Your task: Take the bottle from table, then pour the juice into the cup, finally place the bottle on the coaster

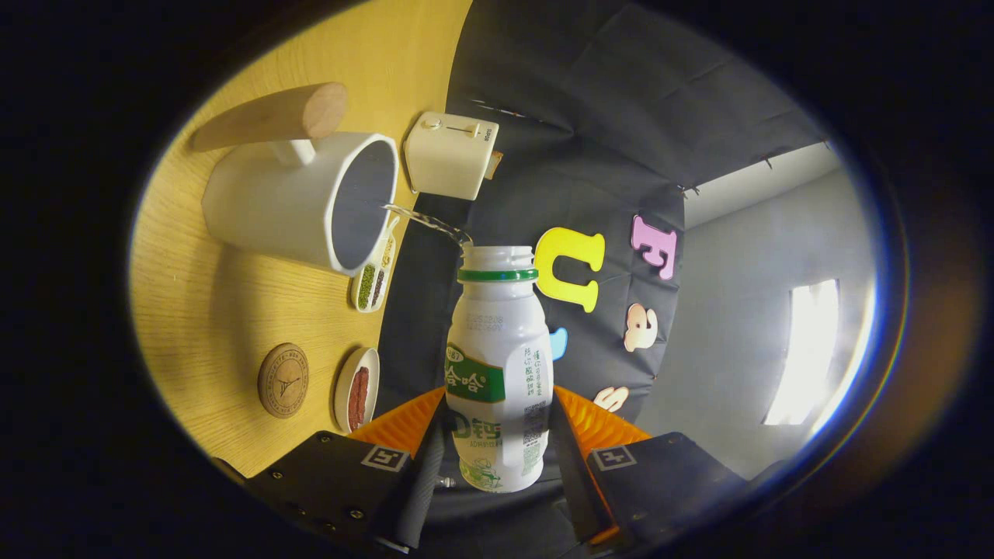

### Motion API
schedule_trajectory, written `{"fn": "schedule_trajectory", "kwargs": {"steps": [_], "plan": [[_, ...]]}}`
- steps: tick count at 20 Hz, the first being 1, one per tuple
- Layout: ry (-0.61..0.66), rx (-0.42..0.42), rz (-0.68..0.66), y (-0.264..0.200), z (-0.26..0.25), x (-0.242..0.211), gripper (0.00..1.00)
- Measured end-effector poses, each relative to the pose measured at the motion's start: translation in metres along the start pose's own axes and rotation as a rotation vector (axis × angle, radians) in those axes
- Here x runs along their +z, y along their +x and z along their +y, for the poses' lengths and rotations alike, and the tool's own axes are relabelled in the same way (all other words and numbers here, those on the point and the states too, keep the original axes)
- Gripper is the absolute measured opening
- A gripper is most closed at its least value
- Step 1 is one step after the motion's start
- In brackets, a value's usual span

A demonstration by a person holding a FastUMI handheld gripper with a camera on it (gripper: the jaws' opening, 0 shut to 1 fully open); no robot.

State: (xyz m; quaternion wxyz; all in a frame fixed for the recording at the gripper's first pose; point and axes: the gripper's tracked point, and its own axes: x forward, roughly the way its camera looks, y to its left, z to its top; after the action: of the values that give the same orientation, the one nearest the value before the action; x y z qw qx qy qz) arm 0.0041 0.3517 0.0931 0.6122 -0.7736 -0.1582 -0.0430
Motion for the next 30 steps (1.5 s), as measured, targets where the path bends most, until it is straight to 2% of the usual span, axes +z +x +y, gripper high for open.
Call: {"fn": "schedule_trajectory", "kwargs": {"steps": [30], "plan": [[-0.084,-0.021,-0.020,0.003,-0.010,0.001,0.70]]}}
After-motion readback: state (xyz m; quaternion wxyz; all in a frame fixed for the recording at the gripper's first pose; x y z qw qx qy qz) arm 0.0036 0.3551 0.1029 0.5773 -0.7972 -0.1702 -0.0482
